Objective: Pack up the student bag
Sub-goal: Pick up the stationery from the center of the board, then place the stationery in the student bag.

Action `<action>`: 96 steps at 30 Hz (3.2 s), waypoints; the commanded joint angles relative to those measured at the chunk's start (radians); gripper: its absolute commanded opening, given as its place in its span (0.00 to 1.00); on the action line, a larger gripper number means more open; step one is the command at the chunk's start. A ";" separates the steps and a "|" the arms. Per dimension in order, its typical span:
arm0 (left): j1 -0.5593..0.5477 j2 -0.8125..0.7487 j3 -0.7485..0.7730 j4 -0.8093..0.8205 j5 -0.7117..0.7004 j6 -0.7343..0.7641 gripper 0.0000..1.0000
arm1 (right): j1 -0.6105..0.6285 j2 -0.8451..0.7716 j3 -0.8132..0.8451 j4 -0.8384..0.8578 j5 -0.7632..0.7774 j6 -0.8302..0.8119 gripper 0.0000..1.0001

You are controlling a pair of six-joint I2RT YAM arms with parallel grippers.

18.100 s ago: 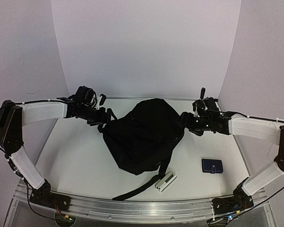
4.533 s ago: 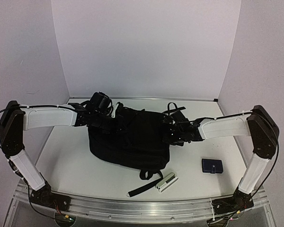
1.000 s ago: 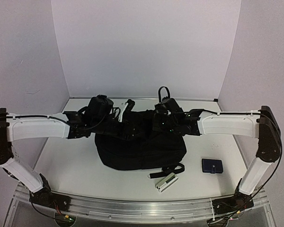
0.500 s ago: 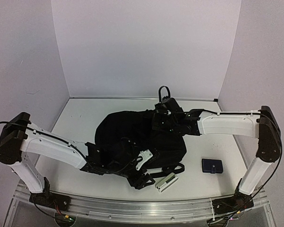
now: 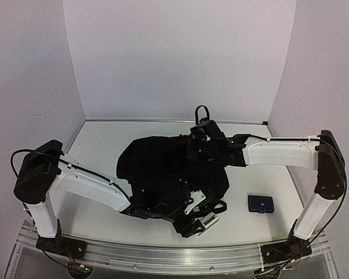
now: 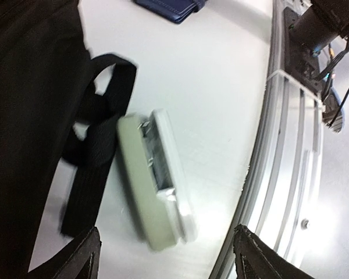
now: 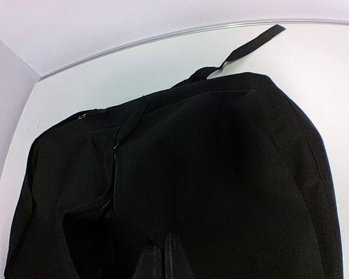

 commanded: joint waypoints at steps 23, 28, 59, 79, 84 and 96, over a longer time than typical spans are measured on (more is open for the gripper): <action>-0.024 0.184 0.227 -0.198 -0.125 0.049 0.36 | -0.007 -0.053 -0.013 0.050 0.056 0.003 0.00; -0.024 0.118 0.167 -0.149 -0.125 0.014 0.21 | -0.008 -0.062 -0.019 0.050 0.064 0.004 0.00; 0.513 -0.306 0.275 -0.534 0.316 -0.154 0.16 | -0.013 -0.142 -0.061 0.050 0.029 -0.037 0.00; 0.532 0.025 0.551 -0.639 0.351 -0.156 0.14 | -0.013 -0.120 -0.018 0.071 -0.039 -0.067 0.00; 0.553 0.086 0.576 -0.476 0.348 -0.215 0.14 | -0.010 -0.115 -0.032 0.083 -0.068 -0.053 0.00; 0.562 0.267 0.688 -0.240 0.381 -0.268 0.19 | -0.009 -0.071 -0.042 0.124 -0.134 -0.027 0.00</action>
